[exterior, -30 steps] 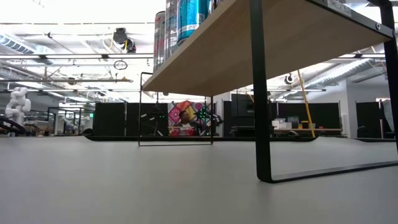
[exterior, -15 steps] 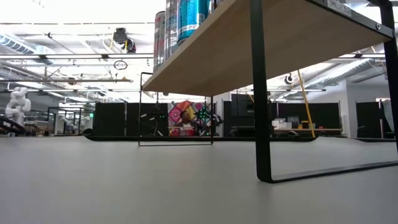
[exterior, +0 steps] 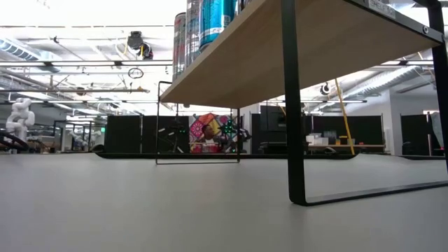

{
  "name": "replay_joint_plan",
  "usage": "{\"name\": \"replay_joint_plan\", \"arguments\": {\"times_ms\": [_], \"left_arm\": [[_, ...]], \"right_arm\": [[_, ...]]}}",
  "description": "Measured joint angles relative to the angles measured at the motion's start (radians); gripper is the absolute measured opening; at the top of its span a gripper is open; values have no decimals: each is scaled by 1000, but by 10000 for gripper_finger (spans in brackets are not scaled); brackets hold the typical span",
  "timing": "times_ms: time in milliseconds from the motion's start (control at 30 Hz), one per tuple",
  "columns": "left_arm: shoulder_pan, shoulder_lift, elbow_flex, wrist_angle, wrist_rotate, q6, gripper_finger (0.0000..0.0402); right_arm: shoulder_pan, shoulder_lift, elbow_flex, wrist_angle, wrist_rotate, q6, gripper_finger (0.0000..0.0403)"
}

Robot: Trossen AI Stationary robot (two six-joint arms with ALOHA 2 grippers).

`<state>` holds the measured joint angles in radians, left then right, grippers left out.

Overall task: Place canned beverage on shelf
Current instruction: Put the bottom white-yellow soda can on the shelf aligned with the other white-yellow soda can

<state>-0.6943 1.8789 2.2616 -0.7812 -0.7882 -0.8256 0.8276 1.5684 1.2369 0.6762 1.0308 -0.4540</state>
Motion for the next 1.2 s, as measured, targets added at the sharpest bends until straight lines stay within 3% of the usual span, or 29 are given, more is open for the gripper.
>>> {"name": "replay_joint_plan", "arguments": {"times_ms": [200,467,767,967,1200], "left_arm": [[25,0,0,36,-5,90,258],[61,0,0,61,-6,155,258],[84,35,2,215,-18,361,258],[92,44,2,229,-9,398,258],[94,44,2,224,1,421,258]], "right_arm": [[0,-6,27,-31,106,-6,252],[-10,-6,168,-273,234,-29,269],[-54,-6,303,-491,250,-30,269],[-75,-6,320,-530,246,-32,267],[-92,-6,320,-533,241,-63,216]]}}
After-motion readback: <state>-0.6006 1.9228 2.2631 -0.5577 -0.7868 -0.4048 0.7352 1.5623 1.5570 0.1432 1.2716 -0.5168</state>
